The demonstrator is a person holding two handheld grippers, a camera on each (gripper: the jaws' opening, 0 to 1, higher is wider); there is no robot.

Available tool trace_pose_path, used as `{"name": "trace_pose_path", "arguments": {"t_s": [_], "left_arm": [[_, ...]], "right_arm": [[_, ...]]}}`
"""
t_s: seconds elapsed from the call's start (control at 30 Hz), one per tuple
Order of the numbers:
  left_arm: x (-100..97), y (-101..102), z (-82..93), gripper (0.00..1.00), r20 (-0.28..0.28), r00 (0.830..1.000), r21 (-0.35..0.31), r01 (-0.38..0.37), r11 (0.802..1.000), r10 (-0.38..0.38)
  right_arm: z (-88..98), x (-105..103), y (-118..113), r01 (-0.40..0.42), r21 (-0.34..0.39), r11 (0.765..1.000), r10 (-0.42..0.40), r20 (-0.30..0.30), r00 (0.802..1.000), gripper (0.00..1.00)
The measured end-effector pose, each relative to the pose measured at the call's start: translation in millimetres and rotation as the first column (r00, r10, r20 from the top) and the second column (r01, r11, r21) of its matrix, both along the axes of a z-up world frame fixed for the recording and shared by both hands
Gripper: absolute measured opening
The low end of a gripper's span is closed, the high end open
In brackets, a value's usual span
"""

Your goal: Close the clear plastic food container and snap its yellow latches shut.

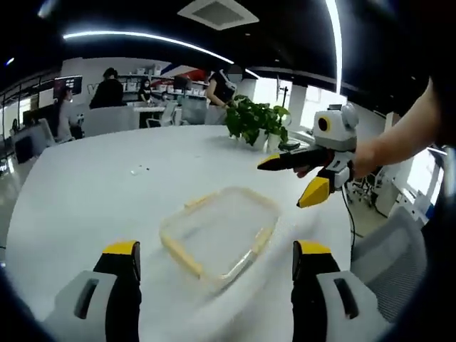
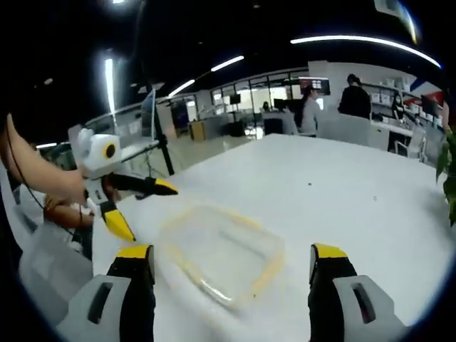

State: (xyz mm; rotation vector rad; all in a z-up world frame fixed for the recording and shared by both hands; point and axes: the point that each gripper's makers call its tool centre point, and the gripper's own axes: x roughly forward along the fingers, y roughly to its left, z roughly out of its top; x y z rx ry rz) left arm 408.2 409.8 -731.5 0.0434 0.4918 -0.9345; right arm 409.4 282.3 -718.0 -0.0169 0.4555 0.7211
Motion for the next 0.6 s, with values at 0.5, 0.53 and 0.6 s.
{"name": "trace_pose_path", "arguments": {"t_s": [0.5, 0.53, 0.6], "left_arm": [[-14.6, 29, 10.1, 0.87, -0.018, 0.996, -0.039, -0.091, 0.995, 0.090], [-15.2, 31, 11.9, 0.87, -0.018, 0.995, -0.043, -0.095, 0.995, 0.094], [-15.9, 36, 16.1, 0.87, -0.019, 0.994, -0.055, -0.110, 0.992, 0.109]], "right_arm": [[24.3, -12, -28, 0.105, 0.039, 0.994, -0.106, 0.026, 0.994, 0.87], [25.7, -12, -30, 0.113, 0.042, 0.993, -0.114, 0.024, 0.993, 0.86], [29.8, -15, -33, 0.126, 0.043, 0.991, -0.127, 0.024, 0.992, 0.85]]}}
